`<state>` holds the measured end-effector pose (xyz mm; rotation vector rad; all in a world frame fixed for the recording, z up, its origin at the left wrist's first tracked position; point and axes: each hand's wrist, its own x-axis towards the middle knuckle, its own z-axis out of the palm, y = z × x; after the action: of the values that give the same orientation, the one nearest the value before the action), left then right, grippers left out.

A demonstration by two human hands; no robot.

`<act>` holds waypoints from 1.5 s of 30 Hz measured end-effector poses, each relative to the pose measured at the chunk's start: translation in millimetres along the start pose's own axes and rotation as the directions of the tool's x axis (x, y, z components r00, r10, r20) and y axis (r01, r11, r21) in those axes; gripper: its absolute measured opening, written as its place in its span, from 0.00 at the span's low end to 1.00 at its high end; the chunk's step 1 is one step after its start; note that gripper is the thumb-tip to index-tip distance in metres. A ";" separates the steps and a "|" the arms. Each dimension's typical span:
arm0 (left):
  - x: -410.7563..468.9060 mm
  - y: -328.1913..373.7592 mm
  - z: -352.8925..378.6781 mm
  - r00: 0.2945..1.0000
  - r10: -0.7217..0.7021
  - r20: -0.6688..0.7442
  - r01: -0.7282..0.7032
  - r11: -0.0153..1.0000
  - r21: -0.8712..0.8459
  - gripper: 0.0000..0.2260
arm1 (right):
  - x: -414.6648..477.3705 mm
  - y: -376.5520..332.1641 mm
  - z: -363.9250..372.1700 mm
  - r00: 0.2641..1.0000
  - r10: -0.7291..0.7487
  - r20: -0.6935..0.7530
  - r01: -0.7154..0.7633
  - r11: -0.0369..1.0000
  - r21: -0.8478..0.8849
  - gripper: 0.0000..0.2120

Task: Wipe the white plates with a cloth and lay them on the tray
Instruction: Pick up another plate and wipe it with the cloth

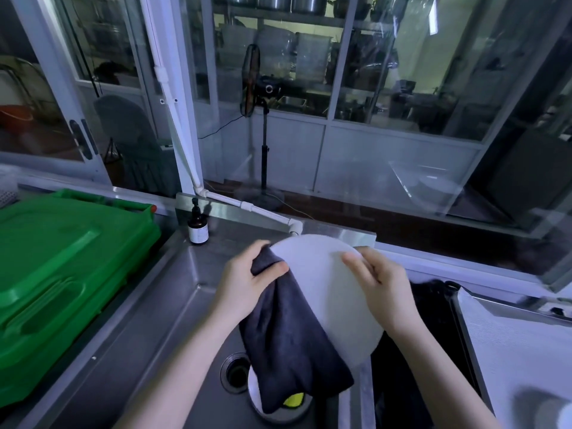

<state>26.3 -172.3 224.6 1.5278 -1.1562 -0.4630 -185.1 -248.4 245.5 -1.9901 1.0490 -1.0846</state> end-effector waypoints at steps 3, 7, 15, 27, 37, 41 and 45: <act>2.5 7.2 7.3 0.976 0.094 0.198 -0.115 0.988 0.099 0.14 | 1.4 -6.1 0.9 0.978 -0.086 0.192 0.122 0.976 -0.180 0.17; -0.9 7.9 11.2 0.983 0.094 0.156 -0.101 0.994 0.035 0.13 | 3.2 -8.2 -10.5 0.987 -0.096 0.127 0.110 0.987 -0.114 0.19; 7.9 -0.4 5.5 0.994 0.073 0.078 -0.073 0.997 0.002 0.14 | 3.0 0.9 -11.8 1.000 -0.005 -0.011 0.005 1.000 -0.003 0.20; -17.0 4.0 32.1 0.946 -0.259 -0.194 0.164 0.901 -0.402 0.02 | -6.3 -0.6 4.2 0.859 0.313 -0.405 -0.163 0.917 0.364 0.19; 4.5 0.8 23.8 0.996 -0.012 -0.084 0.000 0.991 -0.136 0.05 | 13.7 4.2 -27.8 0.999 0.051 0.008 -0.052 0.993 0.108 0.04; 10.5 9.6 26.3 0.960 0.154 0.234 -0.168 0.985 0.039 0.18 | 22.8 -8.4 -19.3 0.921 -0.227 0.317 0.301 0.932 -0.204 0.04; 7.4 8.3 20.7 0.955 0.194 0.223 -0.198 0.980 -0.007 0.16 | 13.8 -2.6 -10.9 0.952 -0.233 0.197 0.263 0.953 -0.148 0.07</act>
<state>9.7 -188.7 227.8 1.3815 -1.4734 -0.4999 -189.1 -260.7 257.7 -2.3619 0.8377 -0.9448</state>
